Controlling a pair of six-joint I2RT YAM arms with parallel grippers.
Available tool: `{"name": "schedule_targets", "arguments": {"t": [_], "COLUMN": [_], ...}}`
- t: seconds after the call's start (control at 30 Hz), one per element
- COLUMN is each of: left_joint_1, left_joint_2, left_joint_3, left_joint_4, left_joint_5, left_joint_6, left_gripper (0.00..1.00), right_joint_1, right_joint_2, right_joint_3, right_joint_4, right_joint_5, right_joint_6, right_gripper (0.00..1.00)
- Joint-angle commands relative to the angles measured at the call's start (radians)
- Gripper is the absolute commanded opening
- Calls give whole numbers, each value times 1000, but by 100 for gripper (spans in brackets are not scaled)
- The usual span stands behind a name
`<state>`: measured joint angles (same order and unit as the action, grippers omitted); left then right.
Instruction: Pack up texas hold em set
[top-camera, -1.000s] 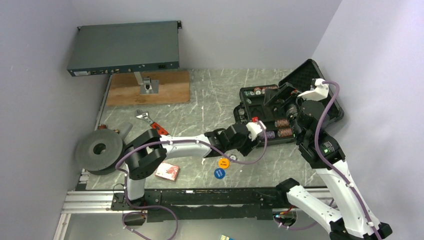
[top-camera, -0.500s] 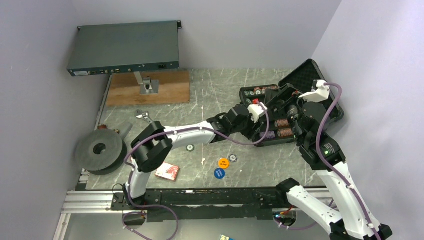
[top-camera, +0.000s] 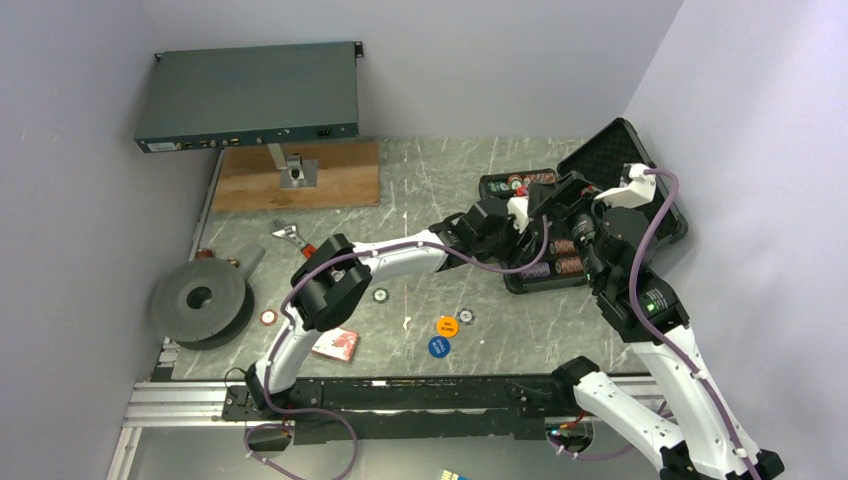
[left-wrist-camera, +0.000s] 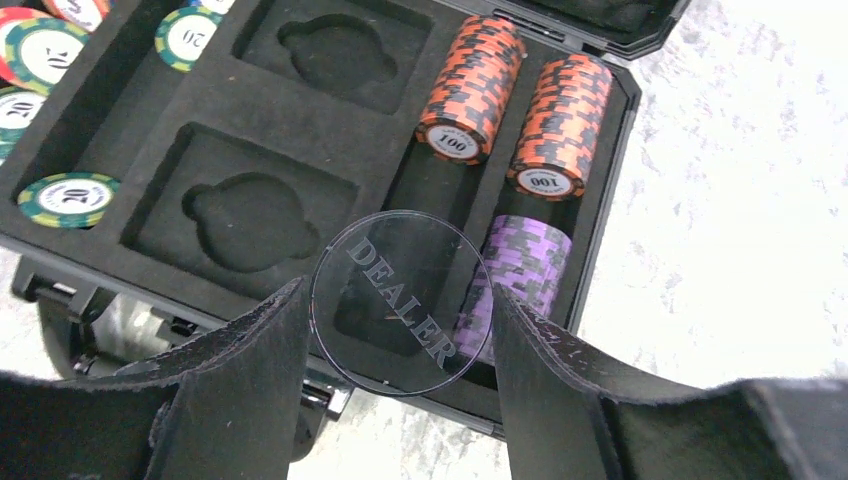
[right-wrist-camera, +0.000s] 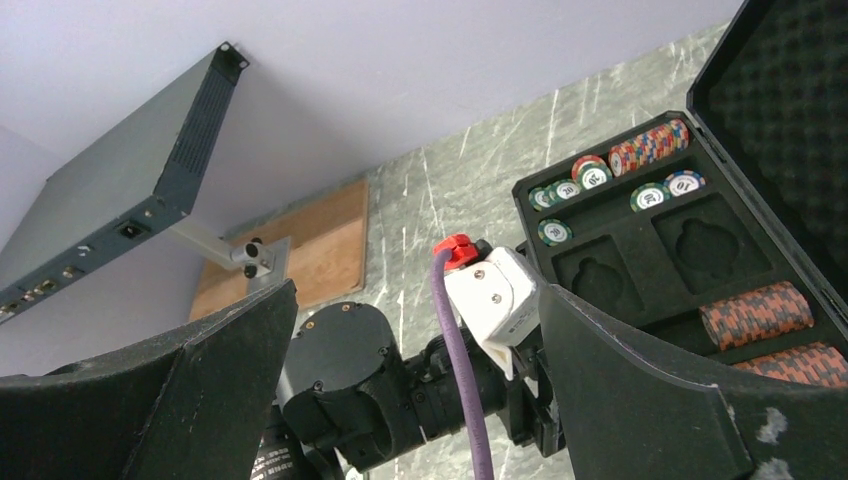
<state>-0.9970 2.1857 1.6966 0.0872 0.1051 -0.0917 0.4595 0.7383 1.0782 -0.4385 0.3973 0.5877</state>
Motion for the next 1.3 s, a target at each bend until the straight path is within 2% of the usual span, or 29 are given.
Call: {"name": "schedule_targets", "arguments": {"t": [0.0, 0.5, 0.6, 0.7, 0.77, 0.9, 0.93, 1.03, 1.27], "left_joint_1": [1, 17, 19, 21, 21, 24, 25, 27, 32], "left_joint_2": [24, 86, 88, 89, 82, 45, 32, -37, -307], "left_joint_3": [60, 89, 88, 90, 83, 59, 49, -24, -342], "left_joint_4": [53, 71, 73, 74, 86, 106, 113, 140, 202], "left_joint_5": [117, 175, 175, 177, 177, 189, 194, 191, 124], "left_joint_6": [-19, -59, -60, -62, -60, -69, -74, -79, -86], "left_gripper": [27, 29, 41, 66, 78, 90, 97, 100, 99], "right_joint_1": [1, 0, 0, 0, 0, 0, -1, 0, 1], "right_joint_2": [-4, 9, 12, 14, 18, 27, 29, 37, 116], "right_joint_3": [-12, -16, -21, -23, -19, -8, -4, 15, 87], "right_joint_4": [41, 48, 50, 52, 50, 42, 40, 32, 4], "right_joint_5": [-11, -15, -17, -17, -17, -10, -7, 9, 52], "right_joint_6": [1, 2, 4, 4, 5, 0, -1, -10, -54], "right_gripper": [95, 95, 95, 95, 95, 95, 95, 95, 95]}}
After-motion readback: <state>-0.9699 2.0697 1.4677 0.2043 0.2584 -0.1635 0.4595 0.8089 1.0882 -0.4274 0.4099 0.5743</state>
